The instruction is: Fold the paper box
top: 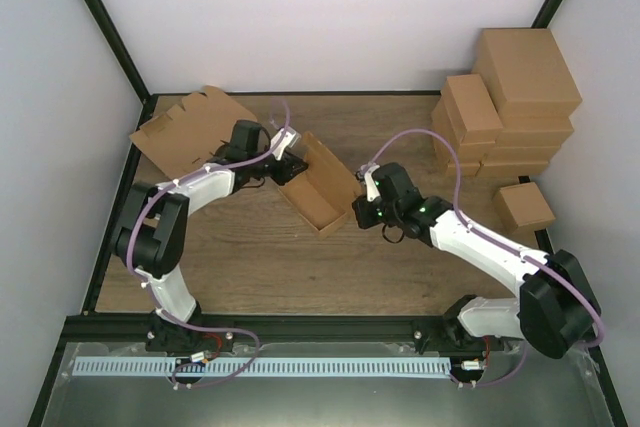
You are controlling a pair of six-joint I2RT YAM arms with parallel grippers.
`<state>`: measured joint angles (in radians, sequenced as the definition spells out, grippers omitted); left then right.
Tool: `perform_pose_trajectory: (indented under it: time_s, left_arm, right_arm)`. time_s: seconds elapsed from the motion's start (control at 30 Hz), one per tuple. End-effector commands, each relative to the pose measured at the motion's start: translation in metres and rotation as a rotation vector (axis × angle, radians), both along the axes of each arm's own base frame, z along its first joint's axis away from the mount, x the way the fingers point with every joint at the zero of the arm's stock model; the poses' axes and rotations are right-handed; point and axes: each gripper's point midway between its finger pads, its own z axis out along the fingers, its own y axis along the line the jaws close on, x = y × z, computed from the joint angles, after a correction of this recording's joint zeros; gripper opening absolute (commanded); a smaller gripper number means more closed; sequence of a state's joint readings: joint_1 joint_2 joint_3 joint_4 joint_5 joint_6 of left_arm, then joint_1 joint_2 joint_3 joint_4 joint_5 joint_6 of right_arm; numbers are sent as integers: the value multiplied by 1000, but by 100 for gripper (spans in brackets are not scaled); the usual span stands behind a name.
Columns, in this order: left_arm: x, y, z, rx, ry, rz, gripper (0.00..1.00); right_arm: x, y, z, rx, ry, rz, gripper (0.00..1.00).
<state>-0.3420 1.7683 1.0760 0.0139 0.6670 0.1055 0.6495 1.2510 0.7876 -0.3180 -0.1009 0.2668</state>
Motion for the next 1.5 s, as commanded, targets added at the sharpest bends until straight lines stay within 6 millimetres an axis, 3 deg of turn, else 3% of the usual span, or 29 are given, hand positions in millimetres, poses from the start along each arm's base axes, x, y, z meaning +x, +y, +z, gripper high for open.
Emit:
perform_pose_trajectory:
  time_s: [0.0,0.27,0.63,1.0,1.17,1.47]
  left_arm:
    - [7,3,3,41,-42,65,14]
    - [19,15,2,49,-41,195,4]
    - [-8,6,2,23,-72,257,4]
    - [-30,-3,0,-11,-110,370,4]
    - [-35,-5,0,-16,-122,380,4]
    - [-35,-6,-13,-5,-87,380,4]
  right_arm:
    - [16,3,19,23,-23,-54,1]
    - [22,-2,22,13,-21,-112,5]
    - [37,-5,18,56,54,-283,8]
    - [45,-8,15,244,89,-478,9]
    - [46,-7,16,269,44,-493,8]
    - [54,-5,-7,186,14,-461,5]
